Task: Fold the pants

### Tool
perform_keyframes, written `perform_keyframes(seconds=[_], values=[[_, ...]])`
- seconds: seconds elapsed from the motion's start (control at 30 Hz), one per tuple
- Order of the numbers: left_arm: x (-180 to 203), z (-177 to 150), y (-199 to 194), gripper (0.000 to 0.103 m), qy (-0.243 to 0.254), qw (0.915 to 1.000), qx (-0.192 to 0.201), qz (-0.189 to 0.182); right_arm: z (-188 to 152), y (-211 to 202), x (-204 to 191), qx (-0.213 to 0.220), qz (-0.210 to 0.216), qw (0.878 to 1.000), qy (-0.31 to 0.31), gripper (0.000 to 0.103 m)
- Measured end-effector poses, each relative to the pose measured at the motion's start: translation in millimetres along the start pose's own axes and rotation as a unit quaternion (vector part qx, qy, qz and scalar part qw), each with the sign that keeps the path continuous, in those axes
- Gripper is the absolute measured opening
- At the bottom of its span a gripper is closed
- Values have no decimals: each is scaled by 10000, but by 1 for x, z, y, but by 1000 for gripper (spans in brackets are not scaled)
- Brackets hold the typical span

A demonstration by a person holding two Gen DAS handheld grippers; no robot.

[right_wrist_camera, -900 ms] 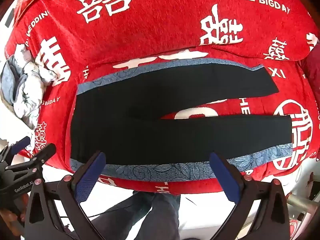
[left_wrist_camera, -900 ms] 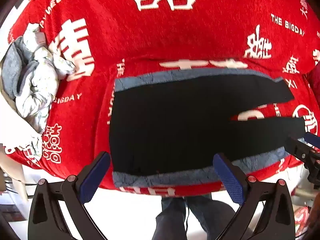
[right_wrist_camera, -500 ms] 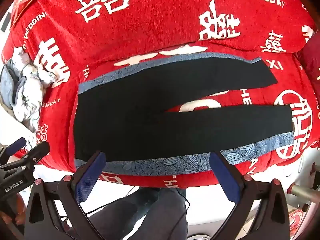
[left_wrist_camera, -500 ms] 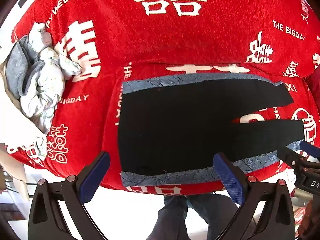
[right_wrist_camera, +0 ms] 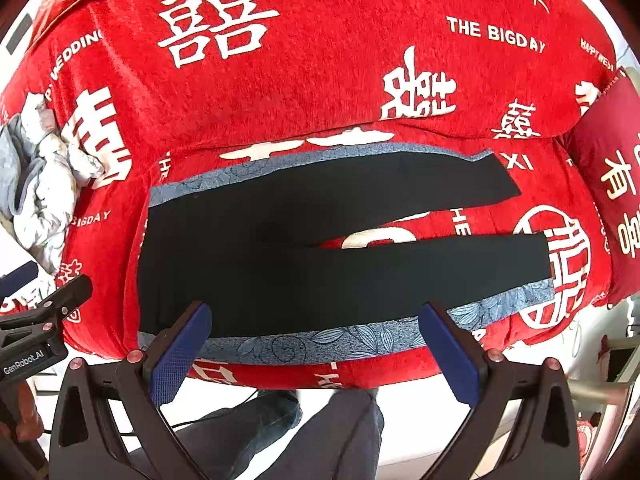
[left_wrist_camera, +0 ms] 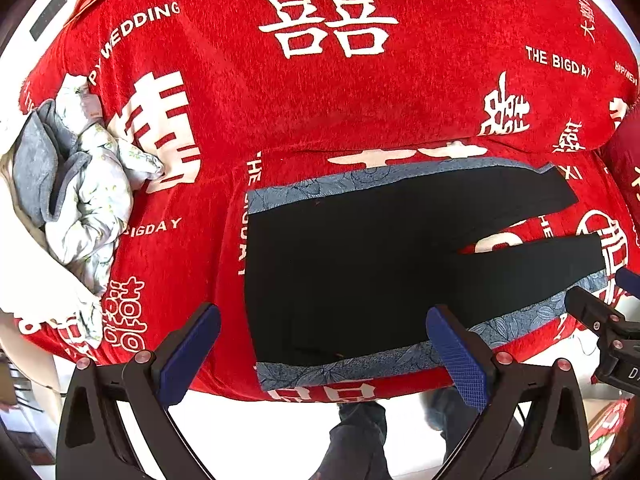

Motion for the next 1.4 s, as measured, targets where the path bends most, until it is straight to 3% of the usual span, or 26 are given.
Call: perform_keyframes(seconds=[0.2,0.43,0.77,1.07,1.4], values=[[8,4,-12,103,-172,9998,18,54,15,-11,4,-105,146,9996,-205,103],[42,3,-22,103,-290,9995,10,-123,28,-36,32,92,-158,9981,-596,103],[64,15,-32,103,-220,9995,81,-197,29,-38,60,124,-115,9986,-508,103],[71,26,-35,103,-10,9997,202,-143,23,-33,63,6,56,9993,-358,103],[84,34,-30,103,269,9994,153,-119,24,-38,75,72,-39,9999,-149,103]])
Point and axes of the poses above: each gripper's, at about its wrist camera, not at the fingertips, and y roughly the way its jaws point, x to its right, z to its top, the point moved 3 cm from there along y, roughly the way its jaws point, and after that the axes turned 9 degrees about x, right-handed, at the moved point
